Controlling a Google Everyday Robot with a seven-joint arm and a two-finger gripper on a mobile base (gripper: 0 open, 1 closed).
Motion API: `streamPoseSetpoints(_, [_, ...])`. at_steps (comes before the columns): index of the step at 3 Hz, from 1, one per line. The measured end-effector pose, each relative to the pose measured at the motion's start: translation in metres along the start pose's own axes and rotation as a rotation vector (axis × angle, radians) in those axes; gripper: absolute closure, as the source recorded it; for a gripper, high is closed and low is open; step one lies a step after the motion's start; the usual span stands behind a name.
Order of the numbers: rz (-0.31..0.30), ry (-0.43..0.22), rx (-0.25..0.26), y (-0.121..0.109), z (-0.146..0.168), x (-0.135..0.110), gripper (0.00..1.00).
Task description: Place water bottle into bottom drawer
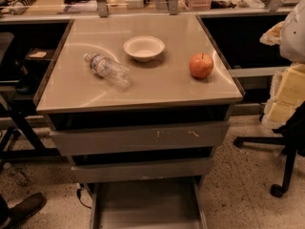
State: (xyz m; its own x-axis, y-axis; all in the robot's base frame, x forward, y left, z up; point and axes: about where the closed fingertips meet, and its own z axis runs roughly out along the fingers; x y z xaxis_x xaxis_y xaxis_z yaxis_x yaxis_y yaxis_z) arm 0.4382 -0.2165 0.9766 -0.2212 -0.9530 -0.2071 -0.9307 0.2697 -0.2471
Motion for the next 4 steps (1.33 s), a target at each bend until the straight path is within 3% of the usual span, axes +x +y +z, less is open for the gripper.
streamPoseSetpoints(1, [0.000,0.000,0.000,0.000,0.000,0.000,0.00])
streamPoseSetpoints(2, [-0.019,0.004,0.001,0.008,0.000,-0.021,0.00])
streamPoseSetpoints(4, [-0.107,-0.017,-0.037,0.027,0.002,-0.114,0.00])
